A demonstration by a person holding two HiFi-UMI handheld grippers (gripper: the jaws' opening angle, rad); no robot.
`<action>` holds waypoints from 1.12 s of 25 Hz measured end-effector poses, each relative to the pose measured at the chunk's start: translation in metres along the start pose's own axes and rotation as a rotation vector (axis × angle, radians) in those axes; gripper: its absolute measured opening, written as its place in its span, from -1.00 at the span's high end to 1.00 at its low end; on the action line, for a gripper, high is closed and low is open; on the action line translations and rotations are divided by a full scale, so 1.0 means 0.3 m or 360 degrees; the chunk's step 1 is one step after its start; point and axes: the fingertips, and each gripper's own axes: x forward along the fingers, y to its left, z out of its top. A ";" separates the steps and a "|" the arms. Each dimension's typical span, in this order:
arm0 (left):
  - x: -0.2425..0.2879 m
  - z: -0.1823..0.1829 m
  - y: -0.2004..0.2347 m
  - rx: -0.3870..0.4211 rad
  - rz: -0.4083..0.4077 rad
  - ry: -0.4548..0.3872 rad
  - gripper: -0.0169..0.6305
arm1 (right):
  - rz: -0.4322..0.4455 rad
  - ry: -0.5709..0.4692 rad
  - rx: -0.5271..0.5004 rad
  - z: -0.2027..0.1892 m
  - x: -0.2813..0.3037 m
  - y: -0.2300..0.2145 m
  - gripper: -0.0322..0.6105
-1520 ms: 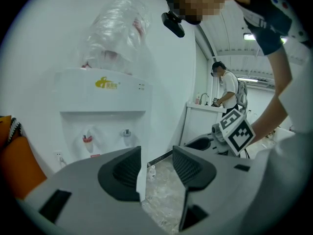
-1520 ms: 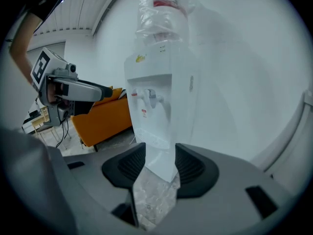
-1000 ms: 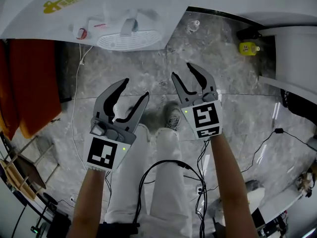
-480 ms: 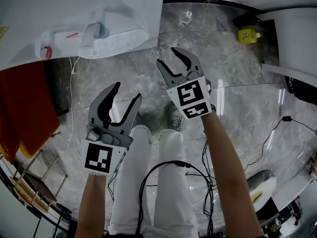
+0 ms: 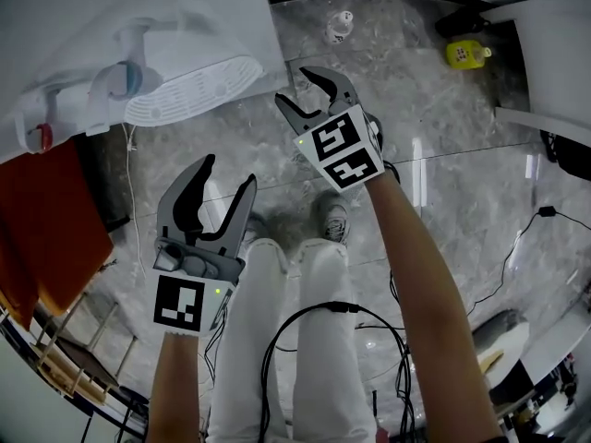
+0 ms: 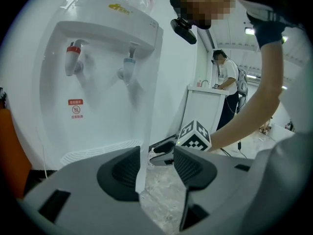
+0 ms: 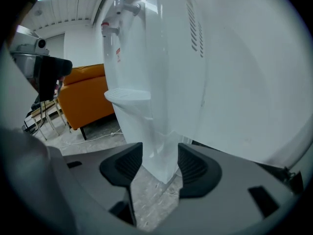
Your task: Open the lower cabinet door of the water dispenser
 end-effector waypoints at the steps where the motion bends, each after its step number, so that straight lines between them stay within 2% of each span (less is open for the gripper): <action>1: 0.004 -0.004 0.002 -0.0002 0.0003 0.0002 0.29 | 0.0003 0.0000 0.0008 -0.003 0.014 -0.009 0.23; 16: 0.006 -0.052 0.011 -0.0043 0.0036 0.0021 0.29 | 0.0146 0.0007 -0.0069 0.014 0.133 -0.020 0.27; 22: -0.001 -0.042 -0.004 -0.0107 0.0042 0.0003 0.29 | 0.0138 0.0011 -0.0017 0.021 0.128 -0.017 0.34; 28: -0.003 -0.046 -0.015 -0.0107 0.0024 -0.0002 0.29 | 0.0100 0.0021 0.0002 0.019 0.127 -0.014 0.37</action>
